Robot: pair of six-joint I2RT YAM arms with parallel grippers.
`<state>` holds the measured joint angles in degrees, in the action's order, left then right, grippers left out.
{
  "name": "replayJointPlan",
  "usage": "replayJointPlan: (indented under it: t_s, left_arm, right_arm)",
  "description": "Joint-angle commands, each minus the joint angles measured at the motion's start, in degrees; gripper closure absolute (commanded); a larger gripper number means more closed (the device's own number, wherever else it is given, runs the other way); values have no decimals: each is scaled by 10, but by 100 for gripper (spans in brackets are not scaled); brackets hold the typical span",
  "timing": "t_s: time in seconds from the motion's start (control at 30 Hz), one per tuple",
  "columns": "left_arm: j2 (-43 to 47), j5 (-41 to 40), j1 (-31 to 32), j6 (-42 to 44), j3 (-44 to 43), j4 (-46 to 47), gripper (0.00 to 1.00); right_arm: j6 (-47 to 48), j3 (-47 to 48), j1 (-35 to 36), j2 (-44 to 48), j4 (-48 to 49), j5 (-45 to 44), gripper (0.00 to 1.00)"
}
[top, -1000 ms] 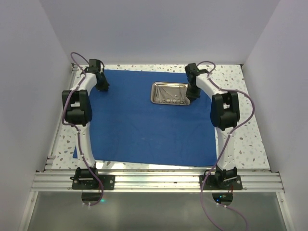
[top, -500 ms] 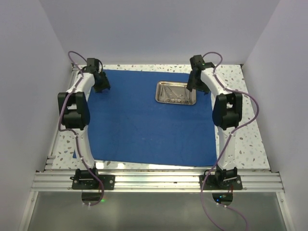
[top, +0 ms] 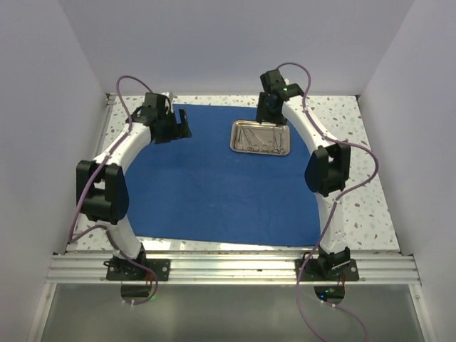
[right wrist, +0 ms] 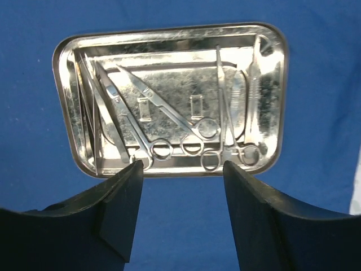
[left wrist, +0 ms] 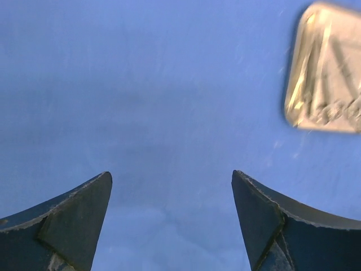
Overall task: Open and lay out the surgical kit
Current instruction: Move the container from the surgical kit, then pick up the medical item from the container.
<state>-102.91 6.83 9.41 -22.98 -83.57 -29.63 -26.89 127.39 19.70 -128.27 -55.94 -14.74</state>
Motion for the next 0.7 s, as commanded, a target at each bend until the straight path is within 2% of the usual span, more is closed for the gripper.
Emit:
replayJointPlan:
  t_s: [0.0,0.07,0.3,0.67]
  left_arm:
    - [62,6,-10,7,59,19,10]
    - [90,3,-10,12,81,18,11]
    - [152,-3,-10,21,154,16,12]
    - [165,-16,-10,29,158,-2,12]
  right_arm:
    - [-4,17,0,-44,-32,13,41]
    - [-4,11,0,-49,-31,3,45]
    - [-2,29,-11,-75,-53,-27,45]
    - [-7,35,-27,-133,-43,-20,45]
